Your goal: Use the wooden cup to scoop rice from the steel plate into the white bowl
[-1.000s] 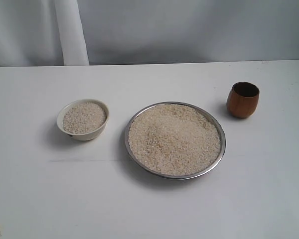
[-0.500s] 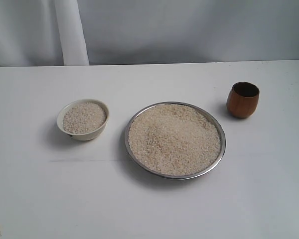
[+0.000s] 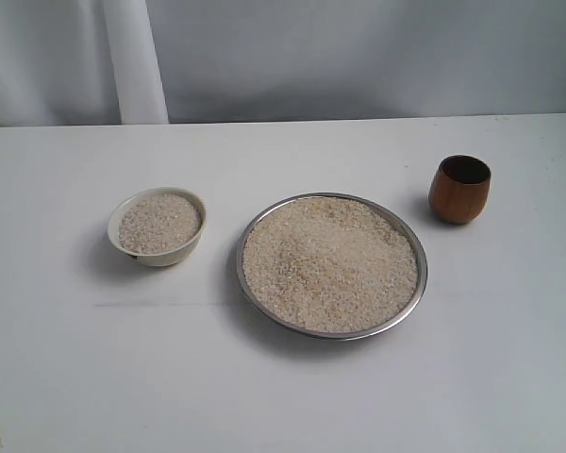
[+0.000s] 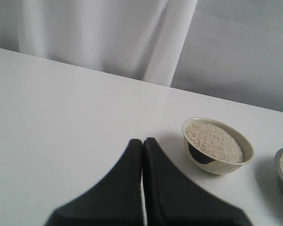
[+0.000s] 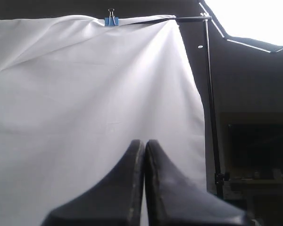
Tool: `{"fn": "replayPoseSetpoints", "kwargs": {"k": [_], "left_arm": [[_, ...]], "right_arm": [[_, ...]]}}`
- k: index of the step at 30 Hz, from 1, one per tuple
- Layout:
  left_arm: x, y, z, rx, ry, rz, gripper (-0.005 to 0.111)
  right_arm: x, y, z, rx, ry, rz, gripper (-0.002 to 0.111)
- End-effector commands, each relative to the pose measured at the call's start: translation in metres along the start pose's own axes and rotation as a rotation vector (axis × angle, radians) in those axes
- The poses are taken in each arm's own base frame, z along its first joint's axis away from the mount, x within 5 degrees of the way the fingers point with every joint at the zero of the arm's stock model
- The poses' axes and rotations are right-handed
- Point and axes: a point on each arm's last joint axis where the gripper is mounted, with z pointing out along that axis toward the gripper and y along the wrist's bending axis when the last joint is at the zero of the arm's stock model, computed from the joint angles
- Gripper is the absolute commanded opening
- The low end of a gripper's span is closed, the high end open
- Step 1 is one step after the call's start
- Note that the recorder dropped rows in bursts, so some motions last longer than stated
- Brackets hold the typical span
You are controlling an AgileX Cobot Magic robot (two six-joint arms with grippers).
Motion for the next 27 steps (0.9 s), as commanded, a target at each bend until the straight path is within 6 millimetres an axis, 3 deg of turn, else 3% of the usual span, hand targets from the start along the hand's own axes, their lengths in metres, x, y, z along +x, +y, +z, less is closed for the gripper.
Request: {"fn": "replayPoseSetpoints", "kwargs": {"k": [1,11,18,24,27], "left_arm": [[0.0,0.0,0.0,0.007,-0.002,-0.007,0.0],[0.0,0.0,0.0,0.007,-0.002,-0.007,0.0],[0.0,0.0,0.0,0.007,-0.002,-0.007,0.0],[0.0,0.0,0.0,0.007,-0.002,-0.007,0.0],[0.0,0.0,0.0,0.007,-0.002,-0.007,0.0]], "right_arm": [[0.0,0.0,-0.001,0.003,-0.013,0.007,0.001],[-0.003,0.0,-0.001,0.003,-0.043,0.026,0.001],[-0.007,0.0,-0.001,-0.013,-0.089,0.396,0.001],[-0.013,0.0,-0.002,-0.031,-0.152,0.446,0.001],[-0.016,0.001,0.005,-0.018,-0.042,0.451,0.001]]}}
